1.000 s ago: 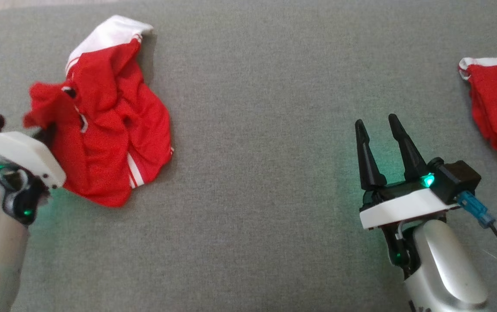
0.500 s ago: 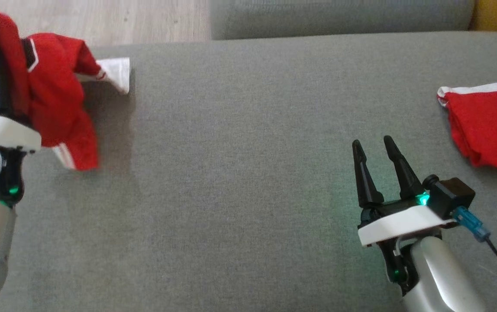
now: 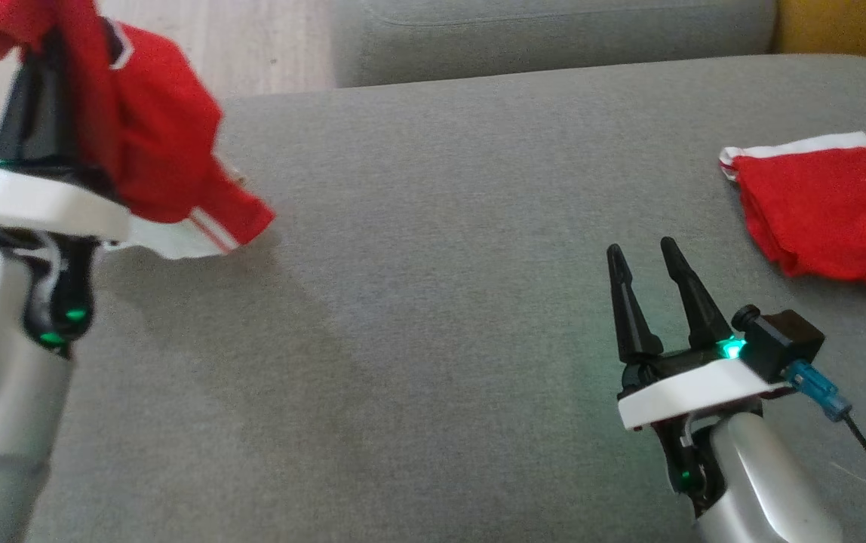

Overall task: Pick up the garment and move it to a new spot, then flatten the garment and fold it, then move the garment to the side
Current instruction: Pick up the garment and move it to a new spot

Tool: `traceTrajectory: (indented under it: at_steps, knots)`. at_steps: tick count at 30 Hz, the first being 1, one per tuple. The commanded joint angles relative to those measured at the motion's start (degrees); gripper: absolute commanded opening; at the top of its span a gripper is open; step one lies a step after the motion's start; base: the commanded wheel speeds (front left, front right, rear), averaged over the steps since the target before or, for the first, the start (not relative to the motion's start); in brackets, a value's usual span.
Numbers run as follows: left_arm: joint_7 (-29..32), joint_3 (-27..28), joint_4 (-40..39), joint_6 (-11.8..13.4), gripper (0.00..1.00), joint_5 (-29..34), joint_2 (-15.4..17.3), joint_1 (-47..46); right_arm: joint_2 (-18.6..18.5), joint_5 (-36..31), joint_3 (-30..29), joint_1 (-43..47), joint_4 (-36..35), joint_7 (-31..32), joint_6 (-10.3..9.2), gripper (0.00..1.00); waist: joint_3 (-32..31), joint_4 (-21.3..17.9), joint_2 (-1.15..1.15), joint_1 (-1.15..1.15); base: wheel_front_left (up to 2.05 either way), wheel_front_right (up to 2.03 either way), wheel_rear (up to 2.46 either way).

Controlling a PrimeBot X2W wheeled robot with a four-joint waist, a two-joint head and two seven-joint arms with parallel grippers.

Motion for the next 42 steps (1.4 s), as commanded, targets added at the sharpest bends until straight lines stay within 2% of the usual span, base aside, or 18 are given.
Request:
traceTrajectory:
  at_steps: [1, 5, 8, 10, 11, 12, 13, 14, 15, 19, 23, 28, 35, 38, 42]
  knots:
    - [0.4, 1.5, -3.6, 1.0, 0.0, 0.8, 1.4, -2.1, 0.1, 0.5, 1.5, -1.5, -2.2, -0.4, -0.05, 1.0, 0.2, -1.2, 0.0, 0.0, 0.0, 0.0, 0.0]
    - [1.0, 0.3, -7.0, 3.3, 0.0, 1.0, -1.2, -1.5, 0.1, 0.7, 1.4, -2.1, -2.7, -0.4, -0.05, 1.0, 0.9, -3.3, 0.0, 0.0, 0.0, 0.0, 0.0]
    - [0.4, -2.2, -8.0, 5.7, 0.0, 2.0, -5.7, -1.5, 0.1, 1.0, 1.3, -2.8, -3.2, -0.4, -0.05, 1.0, 2.4, -6.0, 0.0, 0.0, 0.0, 0.0, 0.0]
    - [0.0, -2.7, -7.8, 6.2, 0.0, 2.1, -6.8, -1.5, 0.1, 1.1, 1.2, -3.0, -3.4, -0.4, -0.05, 1.0, 2.8, -6.5, 0.0, 0.0, 0.0, 0.0, 0.0]
    - [-0.6, -4.0, -7.0, 6.8, 0.0, 2.5, -9.1, -1.6, 0.1, 1.3, 1.2, -3.2, -3.5, -0.4, -0.05, 1.0, 3.4, -7.5, 0.0, 0.0, 0.0, 0.0, 0.0]
    - [-1.0, -4.8, -6.4, 7.1, 0.25, 3.0, -10.1, -1.5, 0.1, 1.4, 1.1, -3.3, -3.6, -0.4, -0.05, 1.0, 3.7, -7.8, 0.0, 0.0, 0.0, 0.0, 0.0]
    - [-1.0, -4.8, -6.4, 7.1, 0.25, 3.0, -10.1, -1.5, 0.1, 1.4, 1.1, -3.3, -3.6, -0.4, -0.05, 1.0, 3.7, -7.8, 0.0, 0.0, 0.0, 0.0, 0.0]
    - [-1.5, -5.6, -5.7, 7.3, 0.79, 3.4, -11.1, -1.5, 0.1, 1.5, 1.0, -3.4, -3.6, -0.4, -0.05, 1.0, 4.0, -8.1, 0.0, 0.0, 0.0, 0.0, 0.0]
    - [-1.9, -6.4, -5.0, 7.4, 1.0, 3.6, -12.3, -1.3, 0.1, 1.5, 0.9, -3.4, -3.7, -0.4, -0.05, 1.0, 4.2, -8.3, 0.0, 0.0, 0.0, 0.0, 0.0]
    - [-3.4, -9.4, -2.5, 6.7, 1.0, 4.0, -16.0, -0.2, 0.1, 1.6, 0.4, -3.4, -3.8, -0.4, -0.05, 1.0, 4.4, -8.4, 0.0, 0.0, 0.0, 0.0, 0.0]
    - [-5.1, -10.9, -1.2, 5.8, 1.0, 4.6, -17.4, 1.2, 0.1, 1.5, -0.7, -3.0, -3.9, -0.4, -0.05, 1.0, 4.1, -7.0, 0.0, 0.0, 0.0, 0.0, 0.0]
    - [-7.3, -9.1, -1.4, 6.1, 1.0, 6.0, -14.7, 3.2, 0.1, 0.9, -1.1, -2.7, -3.7, -0.4, -0.05, 1.0, 3.0, -4.4, 0.0, 0.0, 0.0, 0.0, 0.0]
    - [-8.4, -2.8, -4.1, 7.0, 1.0, 8.5, -8.5, 11.0, 0.1, -0.2, -1.6, -1.3, -2.7, -0.4, -0.05, 1.0, 0.7, -0.9, 0.0, 0.0, 0.0, 0.0, 0.0]
    - [-8.4, 0.6, -6.4, 7.3, 1.0, 9.6, -8.1, 16.7, 0.1, -0.4, -1.7, -0.5, -1.9, -0.4, -0.05, 1.0, -0.1, 0.2, 0.0, 0.0, 0.0, 0.0, 0.0]
    - [-8.4, 4.5, -8.8, 6.9, 1.0, 10.1, -10.2, 23.9, 0.1, -0.8, -1.9, 0.3, -0.9, -0.4, -0.05, 1.0, -0.7, 1.7, 0.0, 0.0, 0.0, 0.0, 0.0]
